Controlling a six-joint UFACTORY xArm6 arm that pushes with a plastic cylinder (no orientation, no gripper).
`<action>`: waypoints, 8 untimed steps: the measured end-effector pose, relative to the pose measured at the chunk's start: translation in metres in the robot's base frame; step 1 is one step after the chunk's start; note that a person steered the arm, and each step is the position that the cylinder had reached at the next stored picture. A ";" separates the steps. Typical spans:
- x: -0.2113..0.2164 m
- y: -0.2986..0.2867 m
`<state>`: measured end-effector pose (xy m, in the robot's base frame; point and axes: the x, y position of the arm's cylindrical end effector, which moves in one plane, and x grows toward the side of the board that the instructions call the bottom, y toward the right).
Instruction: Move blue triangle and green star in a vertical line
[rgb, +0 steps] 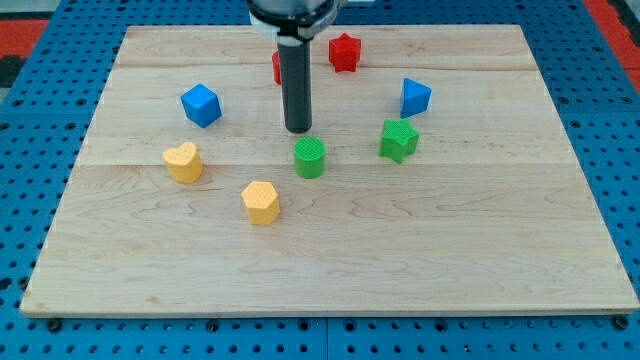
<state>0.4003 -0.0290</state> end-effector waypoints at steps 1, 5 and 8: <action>0.031 0.016; 0.003 0.106; -0.025 0.092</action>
<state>0.3748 0.0631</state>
